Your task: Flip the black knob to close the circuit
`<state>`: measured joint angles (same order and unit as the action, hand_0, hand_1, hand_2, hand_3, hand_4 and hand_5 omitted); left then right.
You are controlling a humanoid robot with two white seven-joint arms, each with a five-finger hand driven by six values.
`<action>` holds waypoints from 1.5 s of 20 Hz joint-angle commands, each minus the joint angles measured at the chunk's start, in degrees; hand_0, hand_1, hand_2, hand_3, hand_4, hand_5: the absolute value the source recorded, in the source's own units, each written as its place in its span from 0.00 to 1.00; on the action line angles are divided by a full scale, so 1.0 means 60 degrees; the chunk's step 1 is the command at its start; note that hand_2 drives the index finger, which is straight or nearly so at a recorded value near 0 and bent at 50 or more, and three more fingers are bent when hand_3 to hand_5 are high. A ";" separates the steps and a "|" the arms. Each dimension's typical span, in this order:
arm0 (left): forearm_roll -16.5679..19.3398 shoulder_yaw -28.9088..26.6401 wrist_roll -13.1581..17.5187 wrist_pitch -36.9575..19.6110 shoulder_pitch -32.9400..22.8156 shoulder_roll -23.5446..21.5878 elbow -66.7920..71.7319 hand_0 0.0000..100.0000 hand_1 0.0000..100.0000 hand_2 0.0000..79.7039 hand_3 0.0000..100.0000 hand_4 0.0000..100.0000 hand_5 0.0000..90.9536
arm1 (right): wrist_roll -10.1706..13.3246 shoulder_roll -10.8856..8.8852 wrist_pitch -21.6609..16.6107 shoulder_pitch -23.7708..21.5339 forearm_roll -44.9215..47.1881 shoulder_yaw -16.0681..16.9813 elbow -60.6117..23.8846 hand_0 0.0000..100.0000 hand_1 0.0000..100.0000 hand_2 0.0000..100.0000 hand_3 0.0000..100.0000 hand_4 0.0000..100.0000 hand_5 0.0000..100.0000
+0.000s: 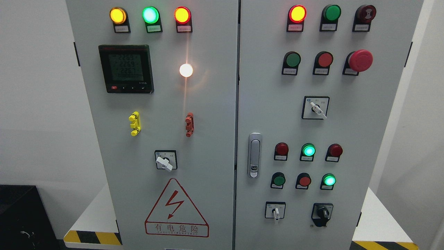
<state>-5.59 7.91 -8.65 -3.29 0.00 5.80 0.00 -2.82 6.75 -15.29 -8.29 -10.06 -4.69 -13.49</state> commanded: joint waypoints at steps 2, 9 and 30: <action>-0.0005 0.0000 0.0006 0.0006 -0.0219 0.0000 -0.0293 0.12 0.56 0.00 0.00 0.00 0.00 | 0.0309 0.0003 0.0277 0.0019 -0.3227 0.1498 -0.2041 0.00 0.15 0.17 0.27 0.21 0.00; 0.0009 0.0000 0.0006 0.0006 -0.0219 0.0000 -0.0293 0.12 0.56 0.00 0.00 0.00 0.00 | 0.0499 0.0003 0.0615 0.0019 -0.5351 0.2010 -0.4062 0.00 0.15 0.23 0.38 0.31 0.18; 0.0009 0.0000 0.0006 0.0006 -0.0219 0.0000 -0.0293 0.12 0.56 0.00 0.00 0.00 0.00 | 0.1613 0.0017 0.0615 0.0033 -0.8342 0.1968 -0.8838 0.00 0.04 0.54 0.72 0.64 0.61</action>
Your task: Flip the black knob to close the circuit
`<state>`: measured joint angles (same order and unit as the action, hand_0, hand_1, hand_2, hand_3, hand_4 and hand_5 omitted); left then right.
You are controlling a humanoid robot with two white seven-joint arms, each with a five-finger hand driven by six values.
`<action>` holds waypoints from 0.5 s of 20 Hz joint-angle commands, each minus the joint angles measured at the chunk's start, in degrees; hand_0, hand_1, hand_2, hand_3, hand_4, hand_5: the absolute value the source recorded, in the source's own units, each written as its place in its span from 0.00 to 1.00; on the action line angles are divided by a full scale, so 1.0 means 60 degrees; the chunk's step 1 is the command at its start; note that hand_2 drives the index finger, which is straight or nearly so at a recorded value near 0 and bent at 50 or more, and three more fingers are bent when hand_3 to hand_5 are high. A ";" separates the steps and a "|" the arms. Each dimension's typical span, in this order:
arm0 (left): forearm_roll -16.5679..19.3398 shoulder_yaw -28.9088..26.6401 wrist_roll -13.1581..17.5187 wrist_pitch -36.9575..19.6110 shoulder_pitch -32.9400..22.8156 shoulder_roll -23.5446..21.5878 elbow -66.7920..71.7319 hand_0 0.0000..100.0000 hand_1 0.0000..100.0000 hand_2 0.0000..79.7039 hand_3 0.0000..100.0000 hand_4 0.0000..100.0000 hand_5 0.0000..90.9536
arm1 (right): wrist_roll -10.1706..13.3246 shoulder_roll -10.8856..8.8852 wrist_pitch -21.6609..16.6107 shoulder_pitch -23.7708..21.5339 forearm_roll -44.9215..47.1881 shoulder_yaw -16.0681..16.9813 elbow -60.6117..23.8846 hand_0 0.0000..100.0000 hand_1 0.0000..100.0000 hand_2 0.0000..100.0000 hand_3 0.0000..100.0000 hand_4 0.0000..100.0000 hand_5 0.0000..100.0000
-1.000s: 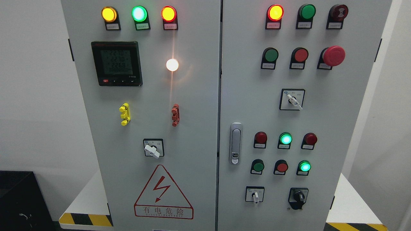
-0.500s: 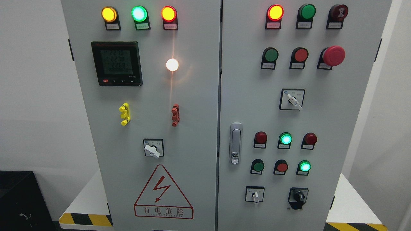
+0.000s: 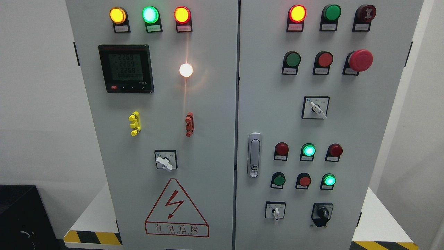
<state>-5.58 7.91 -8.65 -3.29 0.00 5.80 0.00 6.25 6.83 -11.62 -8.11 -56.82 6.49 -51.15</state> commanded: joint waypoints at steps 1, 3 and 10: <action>-0.0007 0.0000 0.0006 0.0006 -0.0219 0.0000 -0.0278 0.12 0.56 0.00 0.00 0.00 0.00 | 0.0129 0.0004 0.0003 0.0004 -0.0578 0.0091 -0.2853 0.00 0.04 0.56 0.73 0.65 0.62; -0.0007 0.0000 0.0006 0.0006 -0.0219 0.0000 -0.0293 0.12 0.56 0.00 0.00 0.00 0.00 | 0.0159 0.0004 0.0003 0.0004 -0.0578 0.0062 -0.3367 0.00 0.05 0.63 0.80 0.70 0.70; 0.0007 0.0000 0.0006 0.0006 -0.0219 0.0000 -0.0278 0.12 0.56 0.00 0.00 0.00 0.00 | 0.0525 0.0034 0.0632 0.0311 -0.0593 -0.0085 -0.4057 0.00 0.06 0.77 0.93 0.83 0.88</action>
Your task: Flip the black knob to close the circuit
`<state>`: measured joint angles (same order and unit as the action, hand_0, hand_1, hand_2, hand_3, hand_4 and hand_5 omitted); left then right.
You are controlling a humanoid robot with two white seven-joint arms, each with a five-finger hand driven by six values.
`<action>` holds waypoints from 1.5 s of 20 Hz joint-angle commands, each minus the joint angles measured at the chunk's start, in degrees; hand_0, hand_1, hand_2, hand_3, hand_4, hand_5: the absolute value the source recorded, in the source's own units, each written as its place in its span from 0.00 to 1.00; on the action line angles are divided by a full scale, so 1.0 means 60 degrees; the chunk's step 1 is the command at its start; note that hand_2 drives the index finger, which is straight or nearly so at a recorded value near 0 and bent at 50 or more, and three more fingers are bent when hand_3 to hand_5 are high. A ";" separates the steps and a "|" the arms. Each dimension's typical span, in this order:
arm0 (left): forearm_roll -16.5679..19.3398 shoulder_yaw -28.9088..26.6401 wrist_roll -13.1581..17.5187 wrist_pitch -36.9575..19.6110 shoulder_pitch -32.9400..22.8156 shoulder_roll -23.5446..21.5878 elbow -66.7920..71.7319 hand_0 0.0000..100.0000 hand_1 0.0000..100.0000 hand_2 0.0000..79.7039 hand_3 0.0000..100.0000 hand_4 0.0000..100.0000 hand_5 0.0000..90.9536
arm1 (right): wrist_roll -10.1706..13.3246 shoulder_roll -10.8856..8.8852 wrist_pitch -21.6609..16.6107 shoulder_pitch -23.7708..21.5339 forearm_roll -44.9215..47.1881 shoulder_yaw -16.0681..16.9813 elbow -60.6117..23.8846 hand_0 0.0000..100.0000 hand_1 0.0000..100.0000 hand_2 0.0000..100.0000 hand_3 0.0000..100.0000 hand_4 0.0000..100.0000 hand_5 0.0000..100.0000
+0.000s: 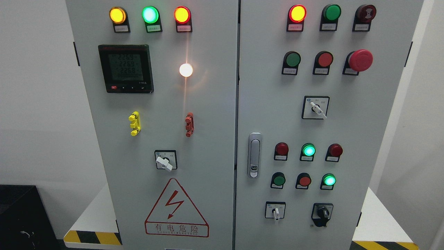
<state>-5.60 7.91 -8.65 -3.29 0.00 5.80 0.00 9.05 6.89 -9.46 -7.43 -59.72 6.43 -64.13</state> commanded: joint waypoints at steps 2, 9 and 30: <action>-0.0004 0.0000 0.0006 0.0006 -0.0220 0.0000 -0.0278 0.12 0.56 0.00 0.00 0.00 0.00 | 0.0074 0.0038 0.0578 0.0286 -0.0226 -0.0089 -0.2200 0.00 0.06 0.79 0.94 0.85 0.90; -0.0004 0.0000 0.0006 0.0006 -0.0220 0.0000 -0.0293 0.12 0.56 0.00 0.00 0.00 0.00 | 0.0147 0.0038 0.1531 0.0491 -0.1192 -0.0148 -0.3416 0.00 0.00 0.84 1.00 0.90 0.97; -0.0004 0.0000 0.0006 0.0006 -0.0220 0.0000 -0.0278 0.12 0.56 0.00 0.00 0.00 0.00 | -0.0234 0.0067 0.2411 0.1677 -0.2233 -0.0353 -0.4165 0.00 0.00 0.87 1.00 0.92 0.99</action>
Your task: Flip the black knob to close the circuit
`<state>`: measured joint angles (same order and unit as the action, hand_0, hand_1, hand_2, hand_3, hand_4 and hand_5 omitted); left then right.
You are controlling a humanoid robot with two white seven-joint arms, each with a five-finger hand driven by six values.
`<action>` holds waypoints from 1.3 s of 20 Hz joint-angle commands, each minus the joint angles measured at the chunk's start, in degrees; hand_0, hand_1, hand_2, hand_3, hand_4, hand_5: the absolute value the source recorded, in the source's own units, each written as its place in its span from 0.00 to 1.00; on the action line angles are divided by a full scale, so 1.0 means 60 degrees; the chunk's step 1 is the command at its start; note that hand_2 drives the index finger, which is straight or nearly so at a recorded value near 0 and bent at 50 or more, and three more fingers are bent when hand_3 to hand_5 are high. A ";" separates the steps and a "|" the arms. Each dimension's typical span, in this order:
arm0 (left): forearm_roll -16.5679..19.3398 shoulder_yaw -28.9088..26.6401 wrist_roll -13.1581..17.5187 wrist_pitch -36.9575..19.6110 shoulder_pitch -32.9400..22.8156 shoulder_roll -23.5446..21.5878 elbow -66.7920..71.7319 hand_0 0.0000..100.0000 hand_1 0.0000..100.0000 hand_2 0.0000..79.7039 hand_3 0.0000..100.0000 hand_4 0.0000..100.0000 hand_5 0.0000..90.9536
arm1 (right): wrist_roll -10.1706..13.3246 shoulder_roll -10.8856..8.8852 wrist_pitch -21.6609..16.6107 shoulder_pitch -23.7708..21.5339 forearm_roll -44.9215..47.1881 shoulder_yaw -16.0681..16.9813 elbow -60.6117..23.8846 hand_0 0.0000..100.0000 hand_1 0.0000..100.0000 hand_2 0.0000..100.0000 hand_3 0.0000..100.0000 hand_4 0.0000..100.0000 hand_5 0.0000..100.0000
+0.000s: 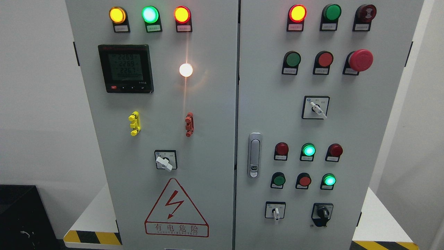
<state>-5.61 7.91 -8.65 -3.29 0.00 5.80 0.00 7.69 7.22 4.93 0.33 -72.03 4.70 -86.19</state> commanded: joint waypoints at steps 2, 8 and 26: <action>-0.0002 0.0000 0.0006 0.0006 -0.0220 0.0000 -0.0278 0.12 0.56 0.00 0.00 0.00 0.00 | -0.0021 0.0012 0.0145 0.0559 -0.0183 -0.0037 -0.0488 0.00 0.00 0.87 1.00 0.92 0.99; -0.0002 0.0000 0.0006 0.0006 -0.0220 0.0000 -0.0293 0.12 0.56 0.00 0.00 0.00 0.00 | -0.0270 0.0026 0.0395 0.1013 -0.0183 0.0124 -0.0502 0.00 0.00 0.87 1.00 0.92 0.99; -0.0002 0.0000 0.0006 0.0006 -0.0220 0.0000 -0.0292 0.12 0.56 0.00 0.00 0.00 0.00 | -0.0637 0.0026 0.0512 0.1717 -0.0168 0.0388 -0.0517 0.00 0.00 0.87 1.00 0.93 0.99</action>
<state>-5.59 7.91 -8.65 -3.29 0.00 5.80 0.00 3.96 7.38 7.96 9.54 -73.05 6.18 -88.86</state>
